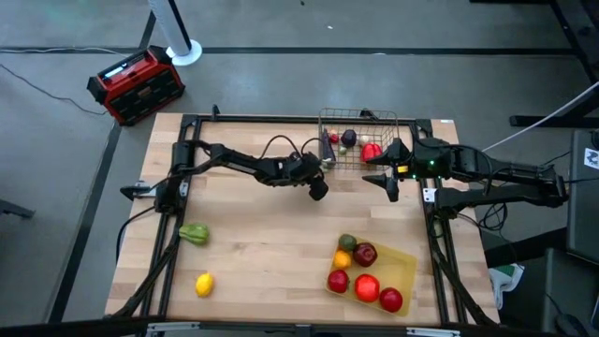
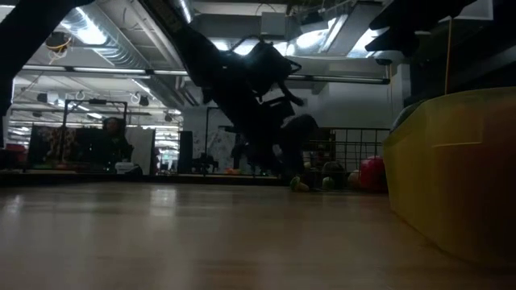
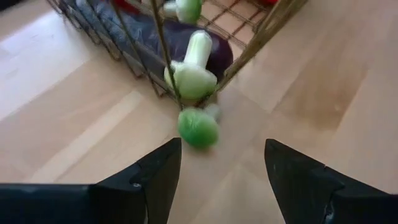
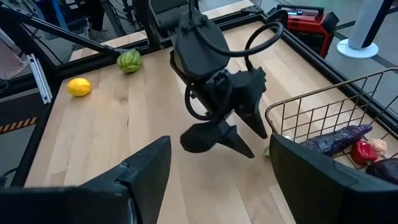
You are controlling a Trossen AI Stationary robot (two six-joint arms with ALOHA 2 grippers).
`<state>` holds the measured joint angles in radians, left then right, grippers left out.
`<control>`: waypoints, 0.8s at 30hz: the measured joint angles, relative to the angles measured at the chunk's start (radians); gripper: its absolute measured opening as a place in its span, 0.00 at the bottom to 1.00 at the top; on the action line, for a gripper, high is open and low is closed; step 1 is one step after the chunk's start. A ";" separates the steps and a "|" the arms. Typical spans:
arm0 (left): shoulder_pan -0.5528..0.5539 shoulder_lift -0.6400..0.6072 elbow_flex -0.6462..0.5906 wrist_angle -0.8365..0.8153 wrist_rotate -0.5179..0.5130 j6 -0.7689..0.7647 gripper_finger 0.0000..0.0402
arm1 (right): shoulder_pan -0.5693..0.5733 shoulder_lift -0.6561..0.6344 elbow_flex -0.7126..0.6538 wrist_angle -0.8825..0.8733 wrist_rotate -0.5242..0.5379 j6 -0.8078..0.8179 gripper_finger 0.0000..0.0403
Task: Sort produce into baskets
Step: Put the green mushroom into the wire basket
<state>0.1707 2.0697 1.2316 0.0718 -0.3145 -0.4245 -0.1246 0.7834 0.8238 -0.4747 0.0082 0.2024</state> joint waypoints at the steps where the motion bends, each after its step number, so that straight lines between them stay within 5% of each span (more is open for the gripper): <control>1: 0.000 0.010 0.000 0.023 -0.012 0.008 0.56 | 0.000 0.000 0.000 0.000 0.000 0.000 0.67; 10: -0.020 0.062 0.000 0.113 -0.176 0.061 0.56 | 0.000 0.000 0.000 0.000 0.000 0.000 0.67; 24: -0.006 0.062 0.000 0.123 -0.172 0.083 0.56 | 0.000 0.000 0.000 0.000 0.000 0.000 0.67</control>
<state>0.1647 2.1319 1.2312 0.1947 -0.4860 -0.3420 -0.1246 0.7834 0.8238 -0.4747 0.0082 0.2024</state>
